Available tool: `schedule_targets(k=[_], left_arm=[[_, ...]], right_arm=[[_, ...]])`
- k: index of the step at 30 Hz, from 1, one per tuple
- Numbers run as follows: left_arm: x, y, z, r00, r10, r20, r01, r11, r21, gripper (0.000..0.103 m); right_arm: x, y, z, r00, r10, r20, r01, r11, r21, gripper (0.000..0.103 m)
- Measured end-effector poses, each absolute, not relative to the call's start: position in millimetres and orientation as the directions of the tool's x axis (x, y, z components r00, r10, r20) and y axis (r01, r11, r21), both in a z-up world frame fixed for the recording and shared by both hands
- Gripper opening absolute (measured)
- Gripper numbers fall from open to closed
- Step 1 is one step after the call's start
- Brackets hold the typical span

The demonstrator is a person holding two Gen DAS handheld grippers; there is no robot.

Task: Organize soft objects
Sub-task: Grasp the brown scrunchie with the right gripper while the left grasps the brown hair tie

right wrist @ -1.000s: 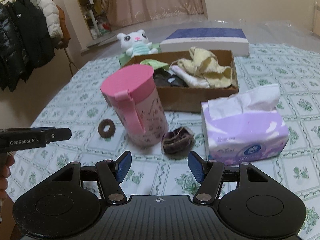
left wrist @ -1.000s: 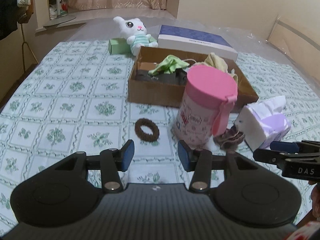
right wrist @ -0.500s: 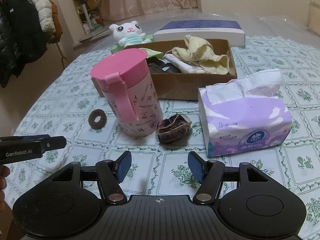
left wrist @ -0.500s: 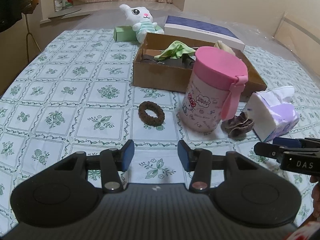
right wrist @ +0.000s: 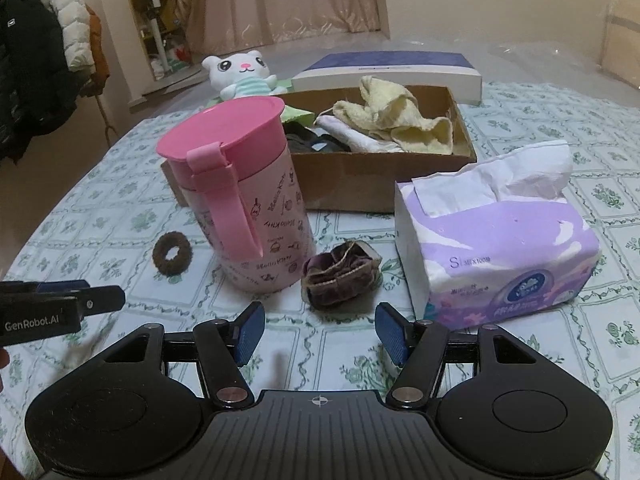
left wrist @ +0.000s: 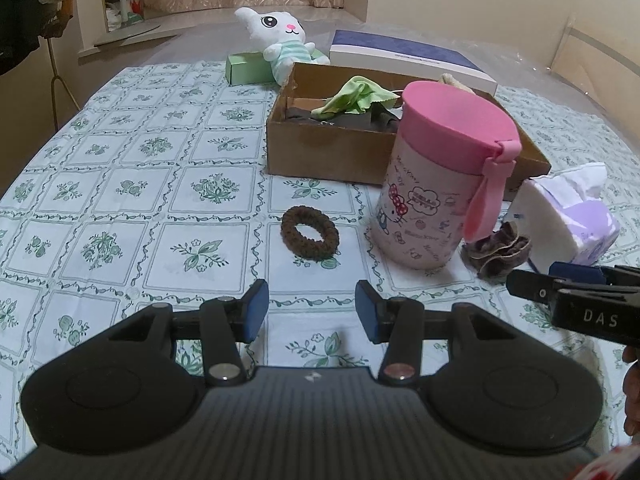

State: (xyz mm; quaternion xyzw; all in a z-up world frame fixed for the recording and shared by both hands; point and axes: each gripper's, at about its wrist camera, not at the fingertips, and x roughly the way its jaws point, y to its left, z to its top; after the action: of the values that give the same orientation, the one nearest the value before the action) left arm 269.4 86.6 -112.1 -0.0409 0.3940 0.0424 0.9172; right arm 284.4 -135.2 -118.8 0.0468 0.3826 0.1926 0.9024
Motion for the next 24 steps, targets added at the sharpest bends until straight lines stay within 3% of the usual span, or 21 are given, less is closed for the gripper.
schedule_targets(k=[8, 14, 17, 20, 24], left_arm=[[284.1, 91.9, -123.4, 0.686, 0.048, -0.726, -0.107, 0.994, -0.036, 0.044], [292.3, 93.8, -131.7, 0.685, 0.041, -0.728, -0.098, 0.995, -0.036, 0.044], [296.2, 94.4, -134.5, 0.686, 0.034, -0.727, -0.094, 0.995, -0.042, 0.044], [300.5, 94.9, -136.9, 0.69, 0.033, -0.723, -0.09, 0.995, -0.04, 0.045], [308.2, 96.0, -139.1, 0.694, 0.03, -0.719, -0.09, 0.995, -0.046, 0.045]], right_arm=[[299.4, -126.8, -128.7, 0.666, 0.329, -0.67, -0.252, 0.944, 0.213, 0.061], [307.6, -122.0, -138.2, 0.679, 0.302, -0.669, -0.223, 0.953, 0.204, 0.049], [311.3, -120.6, -141.5, 0.687, 0.303, -0.661, -0.216, 0.953, 0.213, 0.041], [313.7, -120.1, -142.4, 0.698, 0.311, -0.645, -0.221, 0.95, 0.22, 0.02], [313.6, -119.9, -139.5, 0.717, 0.321, -0.619, -0.244, 0.947, 0.208, 0.014]])
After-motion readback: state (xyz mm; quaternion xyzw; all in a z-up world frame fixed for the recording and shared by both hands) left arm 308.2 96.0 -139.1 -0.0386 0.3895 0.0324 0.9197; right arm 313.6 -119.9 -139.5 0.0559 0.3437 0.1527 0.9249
